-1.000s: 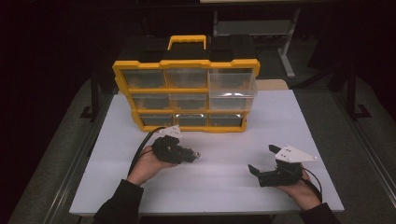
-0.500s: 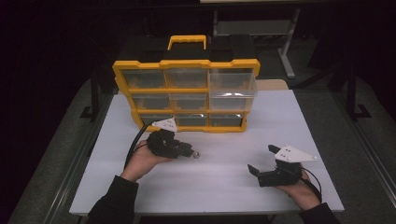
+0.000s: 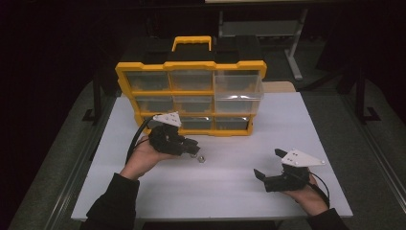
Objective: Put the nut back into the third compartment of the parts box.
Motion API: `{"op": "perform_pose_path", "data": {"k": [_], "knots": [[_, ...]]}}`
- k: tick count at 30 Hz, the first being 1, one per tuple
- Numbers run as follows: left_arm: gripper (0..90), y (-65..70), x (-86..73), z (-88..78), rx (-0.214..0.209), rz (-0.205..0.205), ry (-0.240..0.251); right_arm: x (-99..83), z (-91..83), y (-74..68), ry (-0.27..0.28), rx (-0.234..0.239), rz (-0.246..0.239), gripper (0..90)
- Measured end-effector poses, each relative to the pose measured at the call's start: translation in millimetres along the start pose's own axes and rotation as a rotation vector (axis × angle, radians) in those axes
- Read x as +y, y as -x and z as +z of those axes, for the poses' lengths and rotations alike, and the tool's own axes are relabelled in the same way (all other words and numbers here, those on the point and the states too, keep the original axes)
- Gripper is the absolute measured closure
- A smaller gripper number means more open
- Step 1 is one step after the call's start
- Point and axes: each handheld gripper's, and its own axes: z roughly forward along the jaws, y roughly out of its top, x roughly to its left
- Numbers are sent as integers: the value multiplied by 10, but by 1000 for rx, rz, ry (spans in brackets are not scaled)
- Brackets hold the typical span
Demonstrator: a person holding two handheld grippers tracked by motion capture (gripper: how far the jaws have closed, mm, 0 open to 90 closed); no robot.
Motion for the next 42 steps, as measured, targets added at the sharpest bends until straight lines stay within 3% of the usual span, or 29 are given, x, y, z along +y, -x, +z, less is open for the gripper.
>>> {"op": "perform_pose_path", "data": {"k": [15,17,42], "knots": [[705,29,370,-239,-23,38,35,0,3,2,1,1,-1,0],[705,37,404,-253,-30,24,36,0,4,3,1,1,0,0],[705,6,946,-608,-48,59,84,6,4,-1,0,2,5,0]]}}
